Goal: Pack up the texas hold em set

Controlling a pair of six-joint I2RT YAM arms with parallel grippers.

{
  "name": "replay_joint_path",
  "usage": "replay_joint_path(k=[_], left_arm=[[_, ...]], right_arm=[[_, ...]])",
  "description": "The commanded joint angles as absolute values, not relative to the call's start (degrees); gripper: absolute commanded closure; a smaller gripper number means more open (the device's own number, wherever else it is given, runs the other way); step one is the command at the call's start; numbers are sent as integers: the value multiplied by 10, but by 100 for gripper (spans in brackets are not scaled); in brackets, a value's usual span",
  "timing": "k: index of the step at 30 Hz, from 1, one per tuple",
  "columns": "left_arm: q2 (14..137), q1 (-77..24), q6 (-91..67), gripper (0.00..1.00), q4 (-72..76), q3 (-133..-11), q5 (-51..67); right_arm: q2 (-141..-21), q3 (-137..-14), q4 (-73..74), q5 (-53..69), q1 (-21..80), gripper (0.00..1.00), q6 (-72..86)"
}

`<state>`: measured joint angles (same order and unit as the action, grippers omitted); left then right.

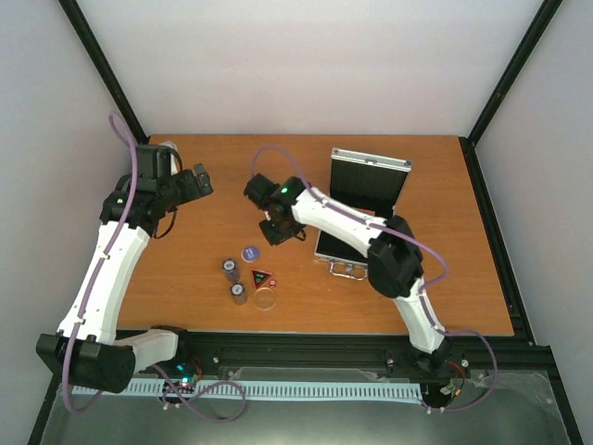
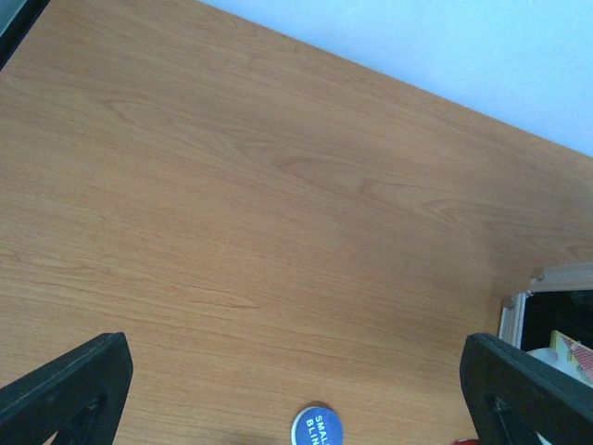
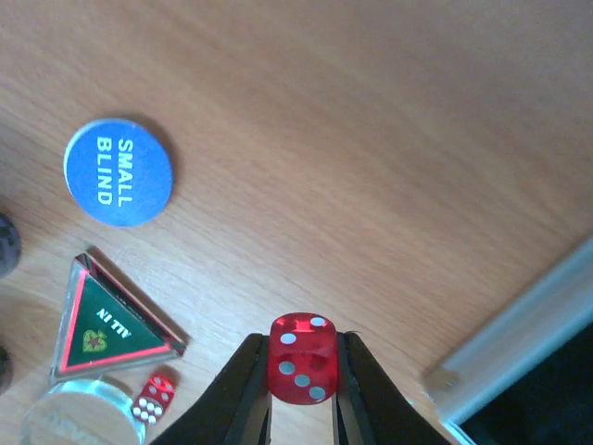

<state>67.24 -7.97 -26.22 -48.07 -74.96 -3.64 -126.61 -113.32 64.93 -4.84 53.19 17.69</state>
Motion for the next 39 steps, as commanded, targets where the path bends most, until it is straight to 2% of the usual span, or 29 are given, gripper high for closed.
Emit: replay_joint_path(k=[1,11,18,26,39], left_arm=[[664,-76,-252,0,-488,-748,-37],[664,-76,-254,0,-486,-733,-28],[672,-76,-252,0,-485,-728,-25],[682,-76,-248,0,-488,-727,-25],[696,-76,-240,0,-489,-726,-26]], right_arm=[[-1194,-1110,671,-72,502,86,189],[-1074,-919,612,-82,399,87,202],[-1052,-819,562,-91,359,86,206],[-1064,-777,527,-90,341,87,202],[-1102,-777,490,-67,323,88,236]])
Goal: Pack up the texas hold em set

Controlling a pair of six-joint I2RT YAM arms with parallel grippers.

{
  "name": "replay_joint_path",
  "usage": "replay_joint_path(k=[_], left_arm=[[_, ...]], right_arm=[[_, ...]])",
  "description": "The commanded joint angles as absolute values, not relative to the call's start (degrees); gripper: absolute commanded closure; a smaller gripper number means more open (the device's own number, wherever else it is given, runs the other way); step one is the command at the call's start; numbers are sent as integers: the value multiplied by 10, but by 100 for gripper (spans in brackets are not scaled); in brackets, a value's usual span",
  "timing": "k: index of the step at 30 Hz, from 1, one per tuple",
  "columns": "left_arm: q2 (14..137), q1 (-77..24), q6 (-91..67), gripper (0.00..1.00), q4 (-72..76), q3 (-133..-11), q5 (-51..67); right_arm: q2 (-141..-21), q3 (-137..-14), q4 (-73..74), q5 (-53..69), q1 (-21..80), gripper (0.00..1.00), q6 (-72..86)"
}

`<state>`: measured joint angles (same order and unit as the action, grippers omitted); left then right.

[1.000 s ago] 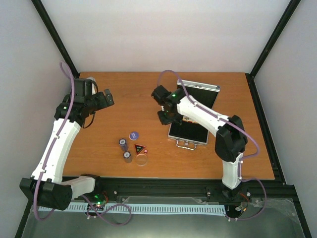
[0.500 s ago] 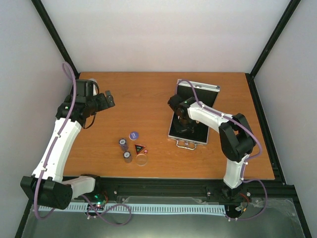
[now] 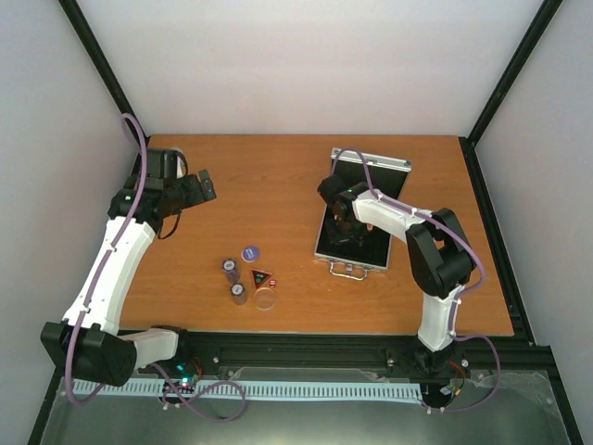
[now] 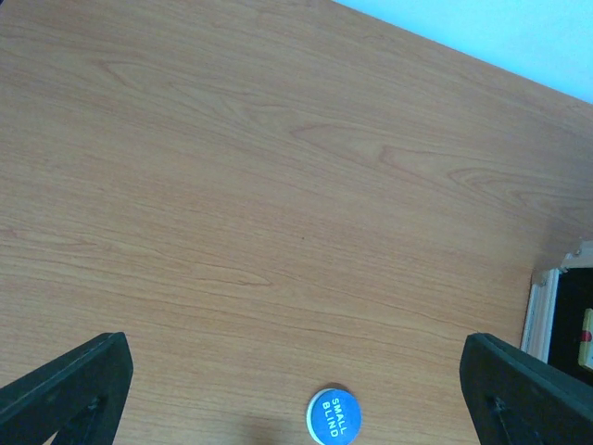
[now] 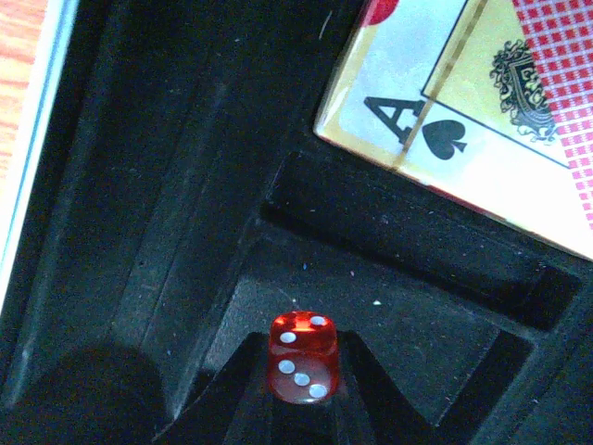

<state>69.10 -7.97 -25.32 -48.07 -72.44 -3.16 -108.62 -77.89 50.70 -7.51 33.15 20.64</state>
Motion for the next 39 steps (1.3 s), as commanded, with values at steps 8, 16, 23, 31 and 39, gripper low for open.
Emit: replay_joint_path(k=[8,16,23,31,39], left_arm=[[704,-76,-237,0,-484,-729,-23],[712,-76,-231,0,-482,-729,-19],[718,-76,-227,0,-481,-729,-20],[721,-76,-225,0,-483,-729,-21],[731,-77,-224,0,-481,-724,-18]], right_arm=[[-1111,-768,460,-80,322,89,293],[-1130,-760,439,-91,321,90,318],[-1139,-757,416,-87,316,89,333],[-1126,-758,401,-92,313,90,348],[-1087,-737,385,-84,313,92,371]])
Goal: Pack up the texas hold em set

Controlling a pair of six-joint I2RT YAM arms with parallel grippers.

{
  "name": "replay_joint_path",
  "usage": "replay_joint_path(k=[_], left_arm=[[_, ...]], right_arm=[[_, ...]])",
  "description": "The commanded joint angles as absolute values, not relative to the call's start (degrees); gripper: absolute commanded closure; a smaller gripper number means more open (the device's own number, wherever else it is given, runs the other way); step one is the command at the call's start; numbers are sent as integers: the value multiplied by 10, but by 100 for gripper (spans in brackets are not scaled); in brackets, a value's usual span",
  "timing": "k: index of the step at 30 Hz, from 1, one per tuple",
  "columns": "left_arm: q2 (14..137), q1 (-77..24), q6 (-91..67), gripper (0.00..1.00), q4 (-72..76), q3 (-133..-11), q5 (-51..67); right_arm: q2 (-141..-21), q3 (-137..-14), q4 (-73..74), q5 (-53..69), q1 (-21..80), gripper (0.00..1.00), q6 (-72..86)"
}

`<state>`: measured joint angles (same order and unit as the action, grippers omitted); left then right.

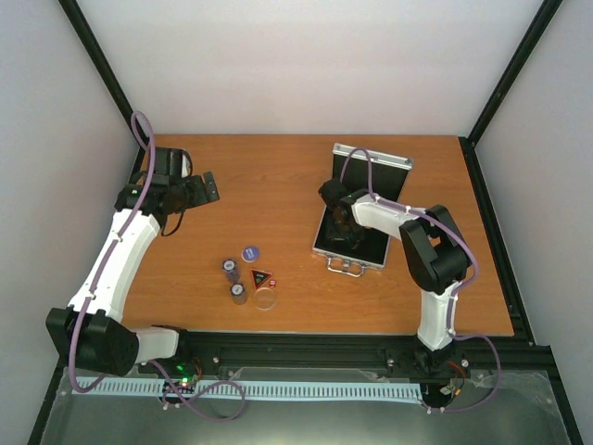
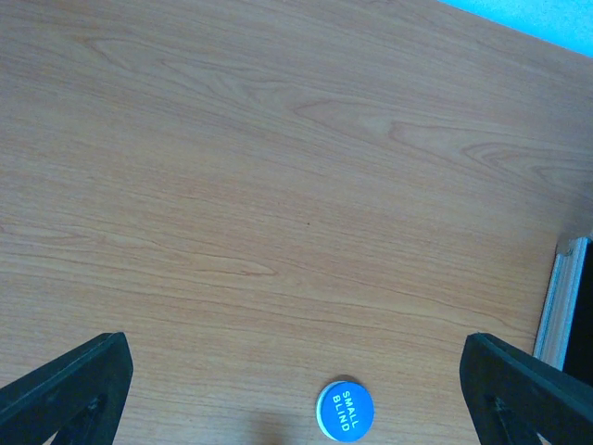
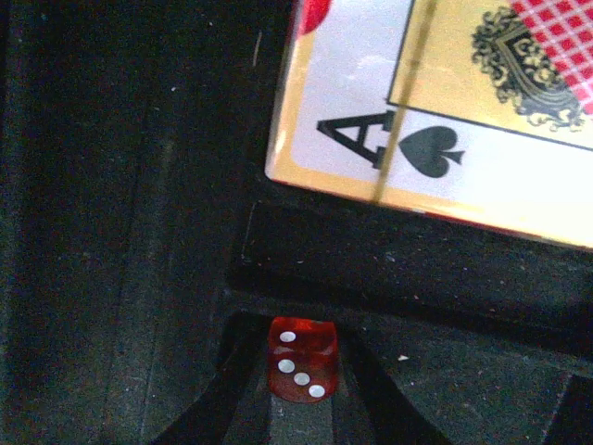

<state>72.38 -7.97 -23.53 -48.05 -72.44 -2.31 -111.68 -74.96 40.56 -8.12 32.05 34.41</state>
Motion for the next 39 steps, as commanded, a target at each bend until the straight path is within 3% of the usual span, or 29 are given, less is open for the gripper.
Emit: replay_joint_path(k=[1,19,39], left_arm=[[731,-76,-224,0,-483,-724,-18],[760,-76,-222,0,-477,-722,-15],[766,-76,-204,0,-487,-719,-26]], right_arm=[[-1082,-735,384,-80,314,92,374],[-1090,-753,381,-119,312,93,369],[-1123,-772,374,-79,304,94,389]])
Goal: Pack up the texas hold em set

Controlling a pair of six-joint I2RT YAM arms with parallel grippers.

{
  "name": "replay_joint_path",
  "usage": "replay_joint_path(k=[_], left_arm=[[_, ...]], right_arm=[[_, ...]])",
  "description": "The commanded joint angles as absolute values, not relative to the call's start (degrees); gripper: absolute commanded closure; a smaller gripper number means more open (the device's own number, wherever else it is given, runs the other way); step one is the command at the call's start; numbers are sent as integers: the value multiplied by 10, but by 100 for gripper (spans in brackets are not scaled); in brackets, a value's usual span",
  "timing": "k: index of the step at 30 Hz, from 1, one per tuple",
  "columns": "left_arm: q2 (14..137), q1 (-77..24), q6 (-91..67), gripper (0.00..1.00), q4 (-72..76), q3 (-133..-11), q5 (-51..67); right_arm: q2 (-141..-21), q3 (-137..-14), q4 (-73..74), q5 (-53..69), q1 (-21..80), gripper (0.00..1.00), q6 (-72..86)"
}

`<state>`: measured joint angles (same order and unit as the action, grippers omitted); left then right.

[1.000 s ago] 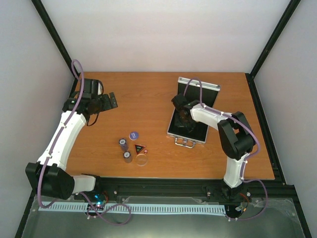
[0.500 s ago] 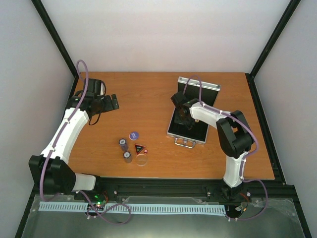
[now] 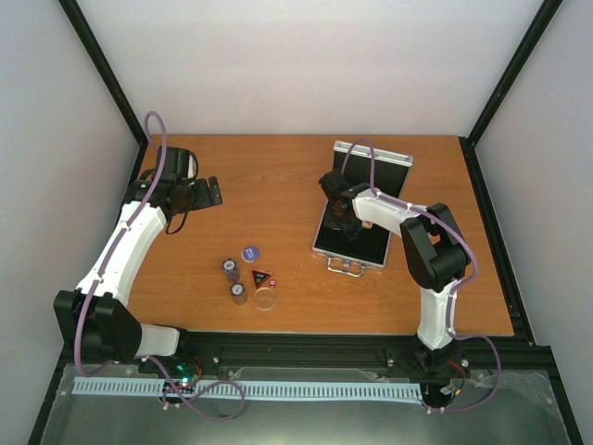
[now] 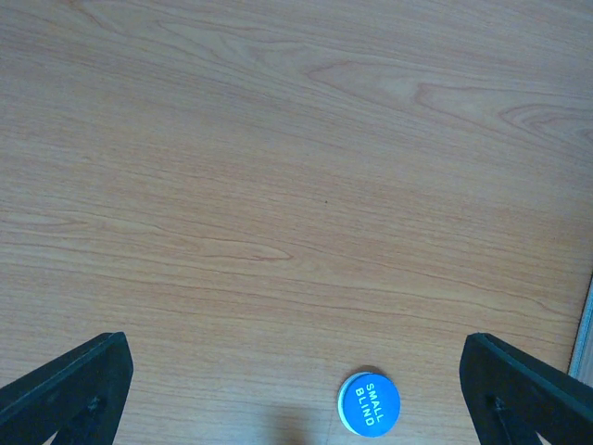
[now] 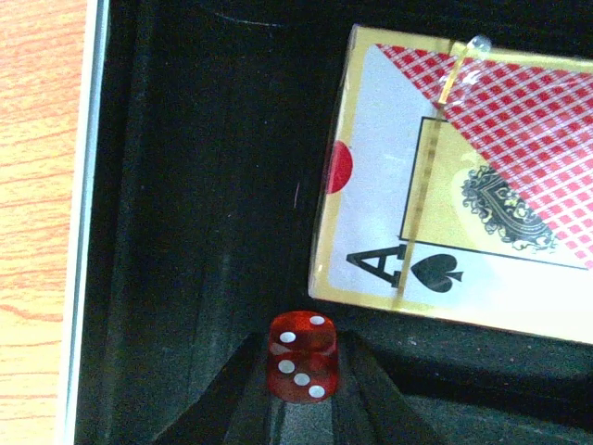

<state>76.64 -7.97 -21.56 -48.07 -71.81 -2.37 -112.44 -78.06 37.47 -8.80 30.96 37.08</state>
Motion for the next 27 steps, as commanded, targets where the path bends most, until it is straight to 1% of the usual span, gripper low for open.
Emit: replay_joint_path(k=[1,27], left_arm=[[766,-76,-203,0,-487,-718,-27],[765,-76,-211,0,-477,-712,-17]], right_arm=[[-1120,-768,373,-77,304,94,390],[-1080,-739,395,-82,304,96,407]])
